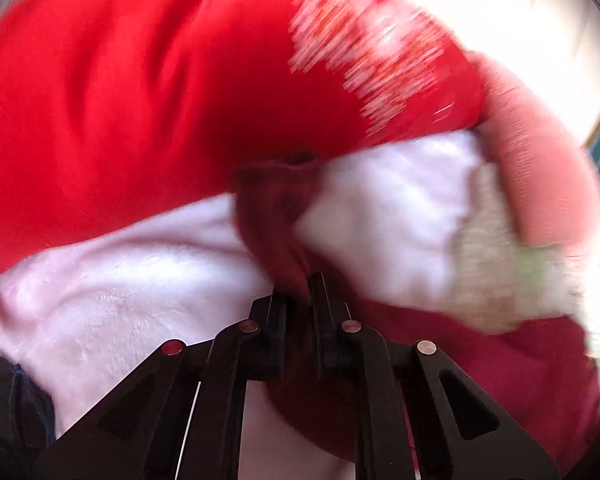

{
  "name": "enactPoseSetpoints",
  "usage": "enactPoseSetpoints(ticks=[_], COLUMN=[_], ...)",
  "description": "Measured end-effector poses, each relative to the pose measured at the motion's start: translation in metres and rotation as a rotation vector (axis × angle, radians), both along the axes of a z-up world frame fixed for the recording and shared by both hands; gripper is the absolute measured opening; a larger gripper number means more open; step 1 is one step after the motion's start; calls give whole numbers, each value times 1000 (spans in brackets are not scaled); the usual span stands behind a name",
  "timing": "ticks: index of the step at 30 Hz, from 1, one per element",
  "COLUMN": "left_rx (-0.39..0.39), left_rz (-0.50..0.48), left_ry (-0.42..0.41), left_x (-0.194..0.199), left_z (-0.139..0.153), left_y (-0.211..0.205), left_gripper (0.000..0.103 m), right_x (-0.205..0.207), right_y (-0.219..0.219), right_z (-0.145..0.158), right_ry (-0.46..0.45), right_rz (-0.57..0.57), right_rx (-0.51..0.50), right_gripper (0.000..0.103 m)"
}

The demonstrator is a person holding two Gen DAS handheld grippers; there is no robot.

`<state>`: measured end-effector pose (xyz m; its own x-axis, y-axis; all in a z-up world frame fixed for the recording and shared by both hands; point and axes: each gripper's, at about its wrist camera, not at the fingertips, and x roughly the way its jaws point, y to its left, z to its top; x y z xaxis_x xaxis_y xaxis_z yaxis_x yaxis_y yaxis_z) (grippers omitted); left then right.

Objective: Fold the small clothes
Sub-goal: 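Grasp the sweater sleeve cuff with the left gripper and lift it, then fold the held sleeve across the sweater body and open the left gripper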

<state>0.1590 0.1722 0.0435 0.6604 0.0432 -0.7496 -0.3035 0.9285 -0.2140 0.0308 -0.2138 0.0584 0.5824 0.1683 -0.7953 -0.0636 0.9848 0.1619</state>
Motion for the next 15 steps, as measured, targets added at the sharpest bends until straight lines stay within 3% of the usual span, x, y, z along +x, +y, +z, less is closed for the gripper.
enactPoseSetpoints(ticks=[2, 5, 9, 12, 15], left_rx=[11, -43, -84, -123, -128], left_rz=[-61, -183, -404, -550, -638], left_ry=[-76, -204, -307, -301, -245], left_x=[-16, -38, -56, -58, -58], left_z=[30, 81, 122, 121, 92], left_y=[-18, -59, -150, -218, -281], left_gripper=[5, 5, 5, 5, 5], right_x=[-3, -5, -10, -14, -14], right_y=[-5, -16, -34, -52, -70], right_z=[4, 8, 17, 23, 29], right_ry=[-8, -17, -30, -44, -55], right_rz=[-11, -38, -85, -125, -158], right_rx=[-3, 15, 44, 54, 49], right_gripper=[86, 86, 86, 86, 86])
